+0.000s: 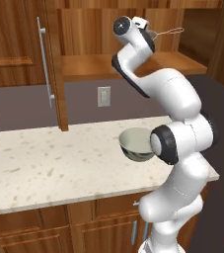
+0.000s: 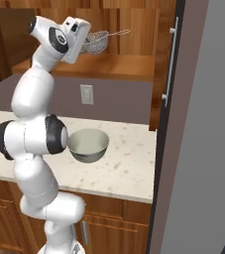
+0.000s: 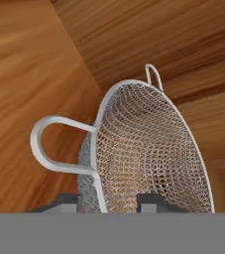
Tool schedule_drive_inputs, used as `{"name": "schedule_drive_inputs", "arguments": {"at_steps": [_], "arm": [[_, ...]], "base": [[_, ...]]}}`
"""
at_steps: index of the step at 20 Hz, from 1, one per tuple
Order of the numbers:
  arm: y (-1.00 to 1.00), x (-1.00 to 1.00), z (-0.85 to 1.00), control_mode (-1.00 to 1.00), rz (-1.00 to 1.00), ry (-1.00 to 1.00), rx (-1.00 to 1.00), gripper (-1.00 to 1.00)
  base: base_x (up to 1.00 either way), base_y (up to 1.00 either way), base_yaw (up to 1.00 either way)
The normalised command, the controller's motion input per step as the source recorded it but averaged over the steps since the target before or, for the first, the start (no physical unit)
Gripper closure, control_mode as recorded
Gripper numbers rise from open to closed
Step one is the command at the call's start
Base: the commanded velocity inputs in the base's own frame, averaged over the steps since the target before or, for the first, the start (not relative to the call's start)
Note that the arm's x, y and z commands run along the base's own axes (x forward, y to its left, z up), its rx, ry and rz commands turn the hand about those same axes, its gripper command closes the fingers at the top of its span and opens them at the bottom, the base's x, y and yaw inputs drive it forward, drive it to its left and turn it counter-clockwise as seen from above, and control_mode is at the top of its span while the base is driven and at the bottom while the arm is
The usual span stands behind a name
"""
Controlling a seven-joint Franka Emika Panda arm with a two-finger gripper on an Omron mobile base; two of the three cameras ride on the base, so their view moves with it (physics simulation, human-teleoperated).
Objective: Open the cabinet and setup a tea strainer by placing it in the bowl upright.
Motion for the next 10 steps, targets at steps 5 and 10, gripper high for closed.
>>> {"name": "schedule_drive_inputs", "arguments": {"at_steps": [5,10], "arm": [[0.43,-0.76,0.0,-1.0,-0.32,-0.03,0.13,1.0],[0.34,-0.88,0.05,-1.0,-0.28,0.0,0.18,1.0]], "base": [[0.0,0.0,0.0],[0.0,0.0,0.0]]}}
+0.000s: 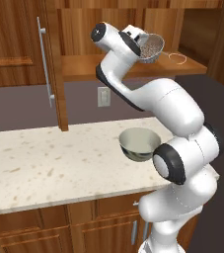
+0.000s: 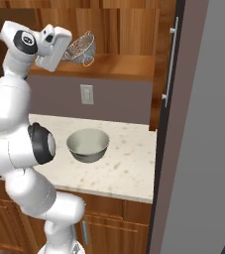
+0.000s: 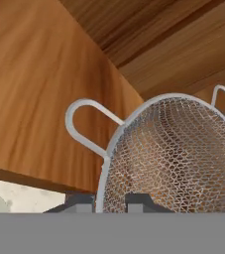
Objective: Open the cabinet and setup a tea strainer by placing it in the bowl upright.
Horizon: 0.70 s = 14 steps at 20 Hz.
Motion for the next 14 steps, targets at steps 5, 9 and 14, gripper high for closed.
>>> {"name": "schedule_drive_inputs", "arguments": {"at_steps": [5,9,14], "arm": [[0.06,-1.0,0.08,-1.0,-0.21,0.0,0.27,1.0],[0.0,-1.0,0.0,-1.0,-0.05,0.0,0.29,1.0],[0.0,-0.91,-0.04,-1.0,0.0,0.0,0.27,1.0]], "base": [[0.0,0.0,0.0],[0.0,0.0,0.0],[0.0,0.0,0.0]]}}
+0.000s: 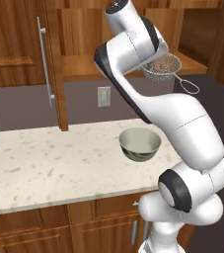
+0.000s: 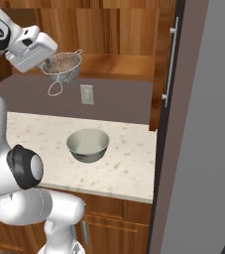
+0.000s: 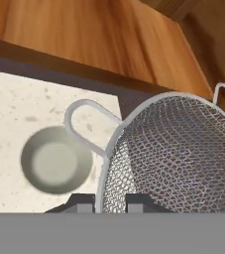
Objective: Open the cabinet and setup a tea strainer by placing it in the bowl upright.
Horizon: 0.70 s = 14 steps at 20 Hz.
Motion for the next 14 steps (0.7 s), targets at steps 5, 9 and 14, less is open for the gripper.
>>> {"name": "schedule_drive_inputs", "arguments": {"at_steps": [5,9,14], "arm": [[-0.11,-0.58,-0.17,-1.0,0.01,-0.02,0.15,1.0],[-0.01,-0.37,-0.32,-1.0,0.12,0.0,0.0,1.0],[-0.02,-0.36,-0.46,-1.0,0.32,0.0,0.0,1.0]], "base": [[0.0,0.0,0.0],[0.0,0.0,0.0],[0.0,0.0,0.0]]}}
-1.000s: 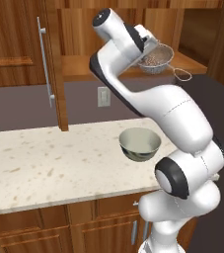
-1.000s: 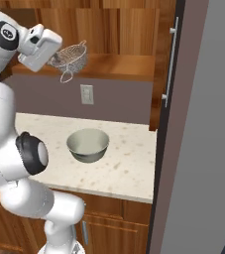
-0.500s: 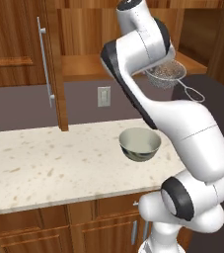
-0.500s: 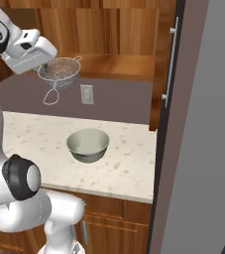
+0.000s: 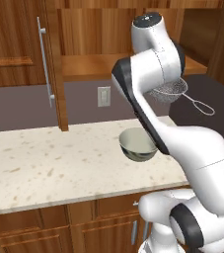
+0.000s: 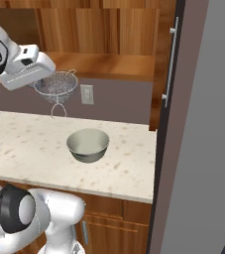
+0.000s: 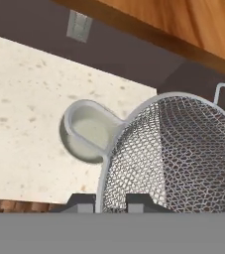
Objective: Open the cabinet and setup a tea strainer by placing it in the bowl upright.
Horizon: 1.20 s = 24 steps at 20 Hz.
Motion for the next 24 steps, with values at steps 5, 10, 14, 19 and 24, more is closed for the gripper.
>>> {"name": "schedule_drive_inputs", "arguments": {"at_steps": [5,10,14,19,24], "arm": [[-0.02,-0.41,-0.44,-1.0,0.24,0.0,0.0,1.0],[-0.03,-0.38,-0.56,-1.0,0.15,0.05,0.0,1.0],[0.0,-0.17,-0.75,-1.0,0.11,0.1,0.0,1.0],[-0.08,-0.08,-0.76,-1.0,0.07,0.04,0.0,1.0],[-0.28,0.03,-0.46,-1.0,0.01,0.0,0.0,1.0]], "base": [[0.0,0.0,0.0],[0.0,0.0,0.0],[0.0,0.0,0.0],[0.0,0.0,0.0],[0.0,0.0,0.0]]}}
